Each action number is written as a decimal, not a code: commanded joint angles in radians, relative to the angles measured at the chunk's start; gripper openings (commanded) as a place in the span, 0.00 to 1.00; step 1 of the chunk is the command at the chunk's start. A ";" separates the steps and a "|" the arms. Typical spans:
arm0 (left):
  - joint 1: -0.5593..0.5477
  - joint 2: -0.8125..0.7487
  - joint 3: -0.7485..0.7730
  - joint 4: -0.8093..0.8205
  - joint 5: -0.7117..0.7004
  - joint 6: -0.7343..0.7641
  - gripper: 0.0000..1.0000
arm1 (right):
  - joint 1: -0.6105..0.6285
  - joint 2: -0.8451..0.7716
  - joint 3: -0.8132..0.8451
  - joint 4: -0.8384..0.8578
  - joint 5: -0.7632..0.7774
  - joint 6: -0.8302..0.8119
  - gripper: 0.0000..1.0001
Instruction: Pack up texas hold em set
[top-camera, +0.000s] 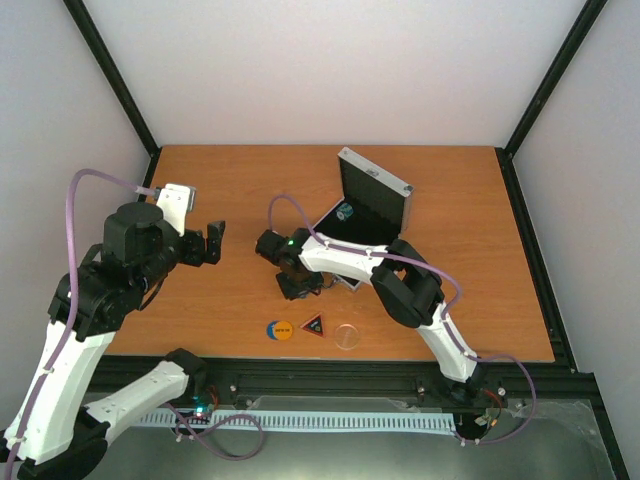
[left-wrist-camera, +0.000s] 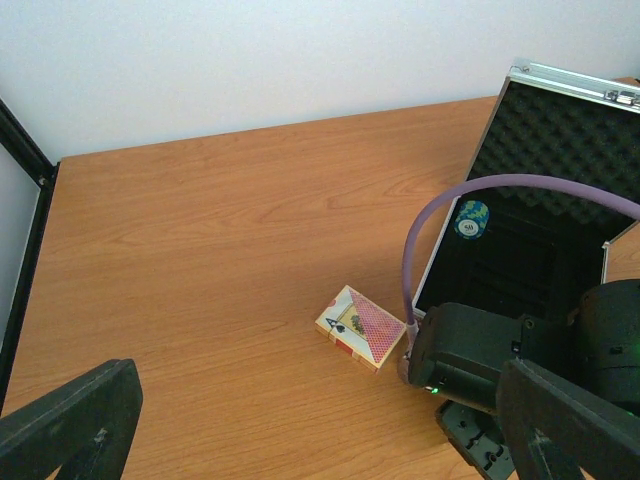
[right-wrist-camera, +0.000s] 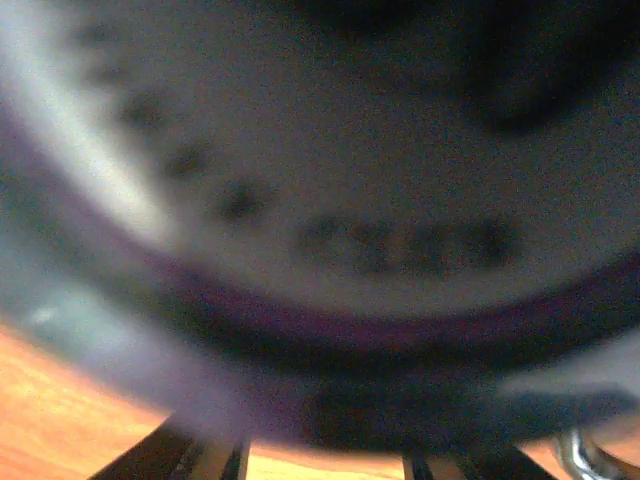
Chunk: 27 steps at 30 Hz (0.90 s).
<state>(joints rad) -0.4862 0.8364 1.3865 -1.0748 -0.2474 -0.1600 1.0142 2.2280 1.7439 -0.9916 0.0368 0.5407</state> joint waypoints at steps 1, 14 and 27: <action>0.005 -0.003 0.007 -0.012 -0.003 0.013 1.00 | -0.005 0.005 -0.019 -0.039 0.001 0.005 0.28; 0.004 -0.014 0.005 -0.014 -0.001 0.010 1.00 | -0.005 -0.026 0.019 -0.063 0.020 0.010 0.39; 0.005 0.023 0.100 -0.030 -0.049 -0.026 1.00 | 0.060 0.039 0.252 -0.158 -0.029 0.013 0.62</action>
<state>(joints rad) -0.4862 0.8463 1.4212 -1.0863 -0.2737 -0.1627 1.0424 2.2173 1.9572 -1.1141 0.0406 0.5457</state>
